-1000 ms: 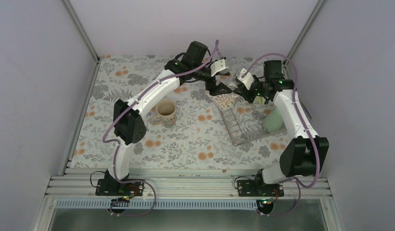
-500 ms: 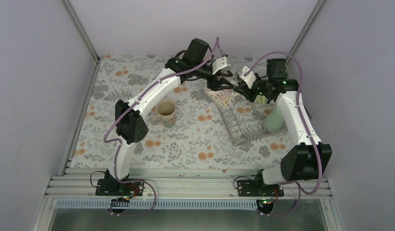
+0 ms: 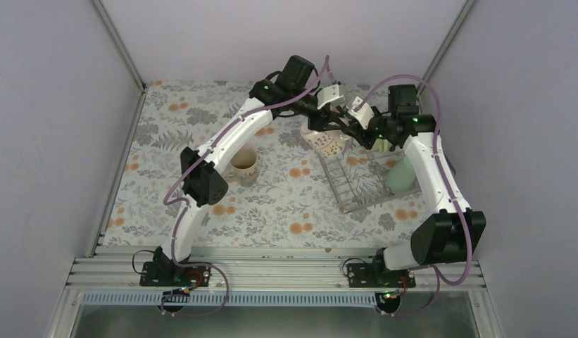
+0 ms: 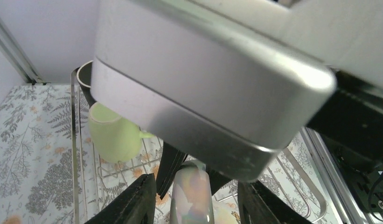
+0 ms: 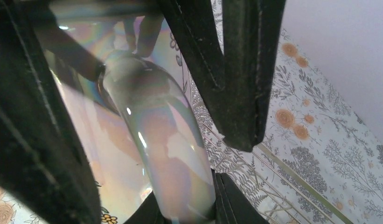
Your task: Unload the cups from the dish rack
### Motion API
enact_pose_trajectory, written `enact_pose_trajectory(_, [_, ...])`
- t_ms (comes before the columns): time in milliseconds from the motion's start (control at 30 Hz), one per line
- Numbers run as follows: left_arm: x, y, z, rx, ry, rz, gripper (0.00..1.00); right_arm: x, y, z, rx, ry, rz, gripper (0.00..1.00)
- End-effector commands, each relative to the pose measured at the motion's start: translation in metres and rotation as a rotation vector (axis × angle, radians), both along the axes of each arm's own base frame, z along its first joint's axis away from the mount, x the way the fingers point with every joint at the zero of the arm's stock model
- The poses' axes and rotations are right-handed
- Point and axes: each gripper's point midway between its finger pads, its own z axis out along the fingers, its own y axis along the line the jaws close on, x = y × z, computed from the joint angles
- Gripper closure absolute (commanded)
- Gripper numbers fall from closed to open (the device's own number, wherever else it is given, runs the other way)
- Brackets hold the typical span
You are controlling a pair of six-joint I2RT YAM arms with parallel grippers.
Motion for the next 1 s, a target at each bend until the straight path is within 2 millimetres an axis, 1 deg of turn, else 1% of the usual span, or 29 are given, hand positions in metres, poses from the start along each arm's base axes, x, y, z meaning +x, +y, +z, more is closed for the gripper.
enact_pose_trajectory(0, [0.000,0.001,-0.021,0.063,0.015,0.000,0.58,-0.007,0.029,0.059,0.117,-0.145,0.112,0.96])
enact_pose_trajectory(167, [-0.003,0.003,-0.024,0.078,0.018,-0.003,0.60,-0.004,0.026,0.059,0.090,-0.166,0.092,0.96])
enact_pose_trajectory(233, [-0.003,0.004,-0.024,0.079,0.017,-0.005,0.64,-0.003,0.025,0.059,0.085,-0.173,0.086,0.96])
enact_pose_trajectory(333, [-0.005,0.004,-0.023,0.078,0.021,-0.010,0.73,-0.001,0.023,0.059,0.076,-0.186,0.072,0.96])
enact_pose_trajectory(633, [-0.007,0.005,-0.032,0.101,0.036,-0.014,0.78,0.003,0.015,0.060,0.030,-0.231,0.017,0.96])
enact_pose_trajectory(667, [-0.007,0.005,-0.033,0.105,0.038,-0.014,0.76,0.004,0.013,0.060,0.026,-0.232,0.009,0.96])
enact_pose_trajectory(733, [-0.007,0.005,-0.036,0.115,0.043,-0.009,0.65,0.006,0.011,0.060,0.018,-0.235,-0.006,0.96])
enact_pose_trajectory(767, [-0.006,0.005,-0.037,0.121,0.041,-0.003,0.62,0.008,0.010,0.059,0.013,-0.237,-0.011,0.96])
enact_pose_trajectory(867, [-0.004,0.006,-0.042,0.144,0.043,0.014,0.56,0.011,0.007,0.058,-0.006,-0.242,-0.031,0.96])
enact_pose_trajectory(967, [-0.004,0.007,-0.045,0.156,0.047,0.019,0.55,0.010,0.006,0.057,-0.013,-0.251,-0.031,0.96])
